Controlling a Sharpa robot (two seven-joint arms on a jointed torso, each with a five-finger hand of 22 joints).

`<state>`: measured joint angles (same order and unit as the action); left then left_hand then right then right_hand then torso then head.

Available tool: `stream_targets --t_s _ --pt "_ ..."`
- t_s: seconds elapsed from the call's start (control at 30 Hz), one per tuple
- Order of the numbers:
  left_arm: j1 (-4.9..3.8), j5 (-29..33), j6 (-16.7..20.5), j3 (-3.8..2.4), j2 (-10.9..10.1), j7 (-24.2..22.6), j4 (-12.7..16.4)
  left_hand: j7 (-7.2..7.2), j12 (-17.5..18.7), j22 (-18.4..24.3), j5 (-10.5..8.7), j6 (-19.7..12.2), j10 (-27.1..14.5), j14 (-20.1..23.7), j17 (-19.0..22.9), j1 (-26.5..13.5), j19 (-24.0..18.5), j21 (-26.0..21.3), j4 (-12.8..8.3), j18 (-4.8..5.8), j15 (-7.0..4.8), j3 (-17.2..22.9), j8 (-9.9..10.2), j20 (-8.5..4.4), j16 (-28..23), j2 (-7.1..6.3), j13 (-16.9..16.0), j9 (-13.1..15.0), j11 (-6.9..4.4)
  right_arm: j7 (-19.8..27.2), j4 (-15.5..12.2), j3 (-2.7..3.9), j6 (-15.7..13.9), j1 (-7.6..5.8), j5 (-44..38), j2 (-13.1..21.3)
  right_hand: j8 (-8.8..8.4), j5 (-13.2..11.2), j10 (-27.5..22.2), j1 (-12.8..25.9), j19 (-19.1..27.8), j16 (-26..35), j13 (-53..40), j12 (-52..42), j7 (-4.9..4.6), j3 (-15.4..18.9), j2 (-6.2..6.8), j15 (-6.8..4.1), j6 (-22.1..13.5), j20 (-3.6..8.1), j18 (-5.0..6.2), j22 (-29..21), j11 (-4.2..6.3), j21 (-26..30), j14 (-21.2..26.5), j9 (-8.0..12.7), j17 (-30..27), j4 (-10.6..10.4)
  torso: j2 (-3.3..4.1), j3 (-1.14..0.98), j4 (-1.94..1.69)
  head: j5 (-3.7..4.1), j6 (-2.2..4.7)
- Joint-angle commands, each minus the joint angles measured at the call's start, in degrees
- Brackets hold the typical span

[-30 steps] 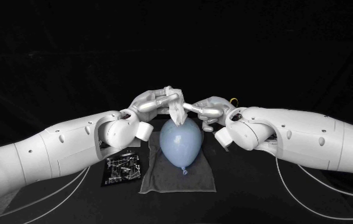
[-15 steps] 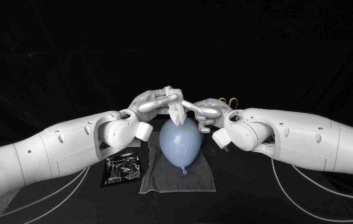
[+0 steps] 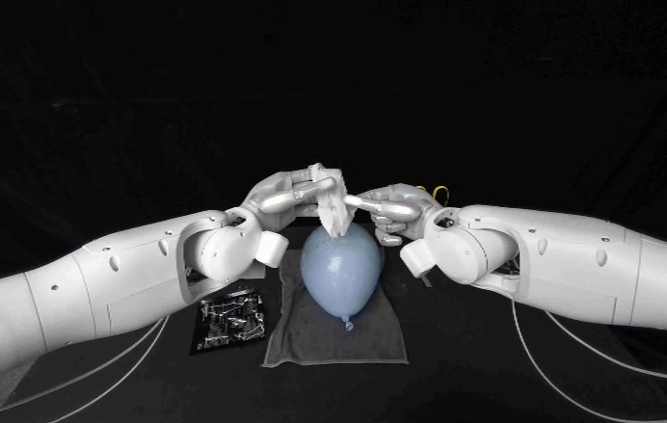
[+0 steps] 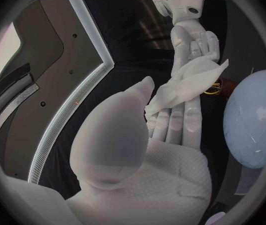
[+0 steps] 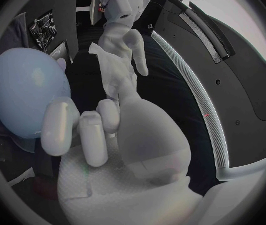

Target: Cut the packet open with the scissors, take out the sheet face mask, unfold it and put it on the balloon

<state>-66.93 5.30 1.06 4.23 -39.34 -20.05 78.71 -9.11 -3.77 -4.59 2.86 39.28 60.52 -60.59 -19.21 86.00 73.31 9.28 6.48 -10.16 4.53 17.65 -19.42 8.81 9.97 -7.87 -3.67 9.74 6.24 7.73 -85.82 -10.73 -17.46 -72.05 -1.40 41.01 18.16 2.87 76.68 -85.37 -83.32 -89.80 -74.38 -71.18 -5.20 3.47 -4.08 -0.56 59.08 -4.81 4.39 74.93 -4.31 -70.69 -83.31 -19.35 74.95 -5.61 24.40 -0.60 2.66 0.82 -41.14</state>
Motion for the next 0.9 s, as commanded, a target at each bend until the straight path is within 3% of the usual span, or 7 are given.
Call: stream_targets --t_s 0.03,0.23,0.43,0.67,0.73,0.87,0.9 --pt "-0.05 0.6 -0.4 -0.08 0.1 -0.7 0.1 0.07 0.2 0.1 -0.09 0.0 -0.4 0.3 -0.1 0.4 0.1 0.0 0.1 -0.29 -0.05 0.3 -0.3 -0.09 -0.4 -0.01 0.0 0.1 0.13 1.7 -0.3 0.03 -1.5 0.04 0.6 0.0 1.39 -0.1 4.2 -7.7 -1.3 -0.2 -1.8 -3.9 0.33 -0.9 -4.02 -2.29 0.7 1.42 -0.72 10.2 3.75 -1.1 -6.7 -0.9 15.1 1.6 -0.02 0.01 0.01 -0.01 -0.02" --pt "-0.05 0.6 -0.2 -0.08 0.0 -0.8 0.1 0.06 0.1 0.2 -0.09 0.0 -0.4 0.4 -0.1 0.5 -0.1 -0.2 0.1 -0.26 0.01 0.3 -0.4 -0.05 -0.5 -0.02 0.0 0.1 0.13 2.0 -0.8 0.04 -3.7 0.08 -0.4 0.2 3.57 0.0 4.9 -6.8 -1.8 -0.2 -2.0 -3.9 0.57 -2.5 -3.41 -2.63 0.6 1.87 -1.05 10.6 4.08 -2.7 -6.7 -2.5 15.1 3.5 0.0 0.0 -0.02 0.0 -0.05" --pt "-0.05 0.4 0.4 -0.08 -0.1 -1.1 0.1 0.0 0.1 0.4 -0.09 0.1 -0.2 0.6 -0.2 0.7 -0.8 -0.6 0.0 -0.15 0.23 0.5 -0.5 0.14 -0.8 -0.11 0.0 0.1 0.19 2.6 -1.4 0.05 -6.3 0.11 -0.8 0.7 4.22 0.0 5.1 -6.1 -2.0 -0.2 -2.0 -3.7 0.63 -3.5 -3.43 -2.72 0.4 1.97 -1.16 10.8 4.16 -3.3 -6.7 -3.0 15.1 4.2 0.03 -0.02 0.01 -0.04 -0.14" --pt "-0.05 -1.8 2.6 -0.07 -0.5 -1.6 0.2 -0.43 0.1 0.9 -0.1 0.3 0.0 1.3 -0.8 0.4 -7.2 -4.1 0.4 0.3 1.92 0.9 -0.6 2.34 -1.7 -0.53 0.0 0.2 0.72 3.0 -2.6 0.08 -7.8 0.13 -1.3 1.6 4.82 0.0 5.3 -5.0 -2.1 -0.2 -2.1 -3.6 0.66 -5.4 -3.43 -2.79 0.0 2.06 -1.21 10.8 4.21 -3.6 -6.7 -3.4 15.1 5.3 -0.01 -0.03 0.01 -0.03 -0.12" --pt "-0.05 -2.2 3.8 -0.07 -0.5 -1.6 0.2 -1.01 0.0 0.7 -0.09 0.4 0.4 0.9 -0.9 1.8 -6.8 -3.8 -0.4 -0.19 1.51 1.7 -0.7 2.24 -1.6 -0.31 0.0 0.2 1.33 3.1 -3.3 0.15 -8.1 0.13 -1.7 2.0 5.53 -0.1 5.4 -2.5 -2.0 -0.2 -2.2 -3.4 0.55 -8.6 -2.7 -2.77 -0.5 2.1 -1.21 10.8 4.18 -3.8 -6.7 -3.8 15.1 7.2 -0.01 -0.05 -0.01 -0.13 -0.19" --pt "-0.05 -2.6 5.6 -0.06 -0.5 -1.6 0.2 -1.77 -0.1 -0.1 -0.08 1.0 1.6 -0.7 -1.2 5.6 -5.0 -2.3 -3.3 -0.23 0.84 4.6 -0.8 1.09 -1.3 0.44 0.1 0.2 1.83 3.1 -4.4 0.35 -8.5 0.05 -2.6 2.9 5.89 0.1 5.5 -0.8 -2.1 -0.2 -2.2 -3.2 0.66 -11.1 -2.2 -2.81 -0.6 2.06 -1.24 10.8 4.09 -4.0 -6.7 -4.0 15.1 8.5 -0.03 -0.01 0.02 -0.24 -0.25" --pt "-0.05 -2.7 6.0 -0.06 -0.5 -1.5 0.1 -1.81 -0.1 -0.2 -0.05 1.1 1.8 -1.1 -1.2 6.7 -4.7 -2.0 -4.1 -0.29 0.5 5.4 -0.8 0.58 -1.2 0.66 0.1 0.2 1.79 3.1 -4.7 0.4 -8.6 0.0 -2.9 3.1 6.23 -0.1 5.6 1.2 -2.0 -0.2 -2.4 -3.2 0.57 -13.8 -1.54 -2.75 -0.8 2.05 -1.25 10.8 4.18 -4.0 -6.7 -4.2 15.1 9.9 -0.02 0.01 0.04 -0.26 -0.26"
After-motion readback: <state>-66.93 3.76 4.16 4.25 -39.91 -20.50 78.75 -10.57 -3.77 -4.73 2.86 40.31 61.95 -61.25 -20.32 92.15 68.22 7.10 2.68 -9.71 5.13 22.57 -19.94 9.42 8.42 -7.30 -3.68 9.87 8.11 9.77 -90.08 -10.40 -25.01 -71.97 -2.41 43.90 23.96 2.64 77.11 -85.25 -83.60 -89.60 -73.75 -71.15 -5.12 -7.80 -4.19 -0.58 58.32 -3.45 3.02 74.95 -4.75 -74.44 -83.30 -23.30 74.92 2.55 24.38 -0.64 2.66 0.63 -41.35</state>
